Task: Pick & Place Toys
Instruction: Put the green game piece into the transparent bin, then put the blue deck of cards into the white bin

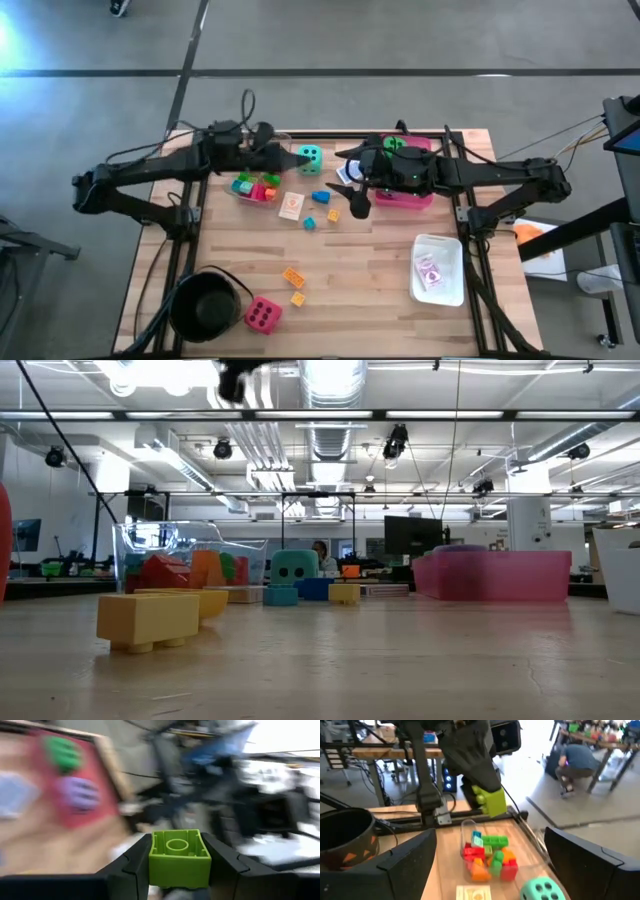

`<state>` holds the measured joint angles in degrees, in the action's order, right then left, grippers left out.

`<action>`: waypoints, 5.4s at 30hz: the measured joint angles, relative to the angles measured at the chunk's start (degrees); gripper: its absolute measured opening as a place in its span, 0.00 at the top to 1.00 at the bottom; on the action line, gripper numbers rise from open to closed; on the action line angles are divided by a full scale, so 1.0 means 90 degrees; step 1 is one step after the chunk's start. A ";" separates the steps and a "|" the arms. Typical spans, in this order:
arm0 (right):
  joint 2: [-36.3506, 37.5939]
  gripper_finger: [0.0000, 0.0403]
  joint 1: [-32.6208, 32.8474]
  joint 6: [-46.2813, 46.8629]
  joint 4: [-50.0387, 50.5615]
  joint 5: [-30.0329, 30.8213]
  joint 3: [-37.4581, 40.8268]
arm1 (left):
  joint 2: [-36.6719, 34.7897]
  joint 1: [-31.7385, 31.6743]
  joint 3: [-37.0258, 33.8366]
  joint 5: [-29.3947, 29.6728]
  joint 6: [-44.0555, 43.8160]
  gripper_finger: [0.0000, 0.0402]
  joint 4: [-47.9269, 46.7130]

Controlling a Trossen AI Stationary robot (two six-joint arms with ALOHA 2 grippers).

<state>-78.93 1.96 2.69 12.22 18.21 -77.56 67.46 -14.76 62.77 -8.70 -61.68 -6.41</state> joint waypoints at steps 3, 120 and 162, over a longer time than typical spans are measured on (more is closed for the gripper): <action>0.0099 0.10 -0.0004 0.0254 0.0300 0.0010 0.0000 | -0.0221 -0.0481 0.0002 0.0306 0.0468 0.66 -0.1139; 0.1192 0.10 0.0012 0.2824 0.4041 -0.0352 0.0299 | 0.2022 0.0757 0.0827 0.1539 0.3271 0.27 -0.5458; -0.4002 0.10 -0.3099 -0.1845 0.5684 -0.2873 -0.2920 | 0.0843 0.1776 0.1272 0.1922 0.1173 0.27 -0.6323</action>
<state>-114.95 -25.94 -13.92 63.37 -7.64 -103.84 75.05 1.22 74.22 8.60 -51.13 -63.32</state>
